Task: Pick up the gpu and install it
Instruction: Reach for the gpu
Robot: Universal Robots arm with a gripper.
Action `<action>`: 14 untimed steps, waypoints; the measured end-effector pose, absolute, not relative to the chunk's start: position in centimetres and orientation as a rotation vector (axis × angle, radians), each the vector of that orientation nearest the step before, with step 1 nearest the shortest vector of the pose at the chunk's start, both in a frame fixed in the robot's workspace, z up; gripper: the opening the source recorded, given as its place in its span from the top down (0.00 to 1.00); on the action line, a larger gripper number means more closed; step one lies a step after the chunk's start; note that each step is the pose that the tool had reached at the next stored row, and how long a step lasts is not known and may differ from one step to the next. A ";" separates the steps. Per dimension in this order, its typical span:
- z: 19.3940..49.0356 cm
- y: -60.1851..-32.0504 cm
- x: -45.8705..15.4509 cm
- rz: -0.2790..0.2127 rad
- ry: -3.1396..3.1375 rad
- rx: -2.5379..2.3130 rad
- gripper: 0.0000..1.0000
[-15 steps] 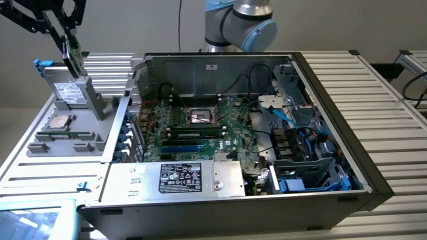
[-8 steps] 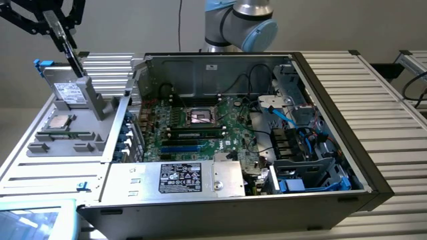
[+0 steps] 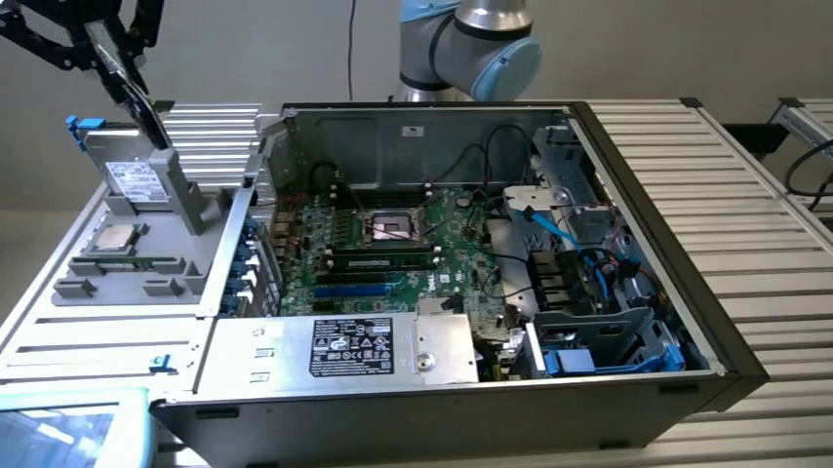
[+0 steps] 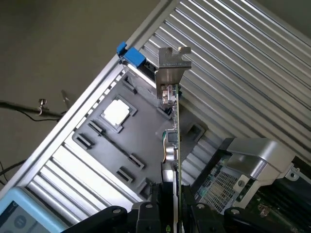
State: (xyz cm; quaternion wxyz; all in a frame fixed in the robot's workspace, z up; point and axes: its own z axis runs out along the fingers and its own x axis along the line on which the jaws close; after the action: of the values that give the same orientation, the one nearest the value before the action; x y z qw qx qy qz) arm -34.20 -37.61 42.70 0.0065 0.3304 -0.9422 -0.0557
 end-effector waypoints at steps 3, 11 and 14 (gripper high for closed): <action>42.7 -37.6 -34.2 -0.174 -2.916 1.112 0.72; 42.6 -37.6 -34.2 -0.171 -2.819 1.319 0.72; 42.5 -37.6 -34.2 -0.170 -2.780 1.394 0.72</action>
State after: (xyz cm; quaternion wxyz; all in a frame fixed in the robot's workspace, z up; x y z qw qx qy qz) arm -34.19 -37.62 42.52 0.0135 0.4474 -0.8926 -0.0545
